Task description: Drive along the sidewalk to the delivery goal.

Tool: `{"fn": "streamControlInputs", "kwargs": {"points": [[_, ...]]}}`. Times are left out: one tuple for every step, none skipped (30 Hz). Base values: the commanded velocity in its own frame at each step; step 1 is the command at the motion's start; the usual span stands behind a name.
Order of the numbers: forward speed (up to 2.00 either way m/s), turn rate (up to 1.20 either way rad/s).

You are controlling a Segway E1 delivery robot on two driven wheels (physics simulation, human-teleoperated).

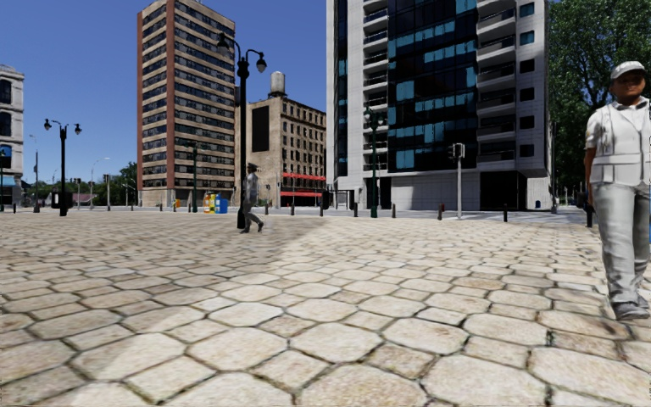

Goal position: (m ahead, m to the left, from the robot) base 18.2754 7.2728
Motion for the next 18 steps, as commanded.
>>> {"fn": "streamControlInputs", "kwargs": {"points": [[2.0, 0.0], [2.0, 0.0], [2.0, 0.0], [2.0, 0.0], [2.0, 0.0], [2.0, 0.0], [2.0, 0.0], [2.0, 0.0], [2.0, 0.0], [2.0, 0.0], [2.0, 0.0], [2.0, 0.0], [2.0, 0.0], [2.0, 0.0], [2.0, 0.0], [2.0, 0.0], [2.0, 0.0], [2.0, 0.0]]}}
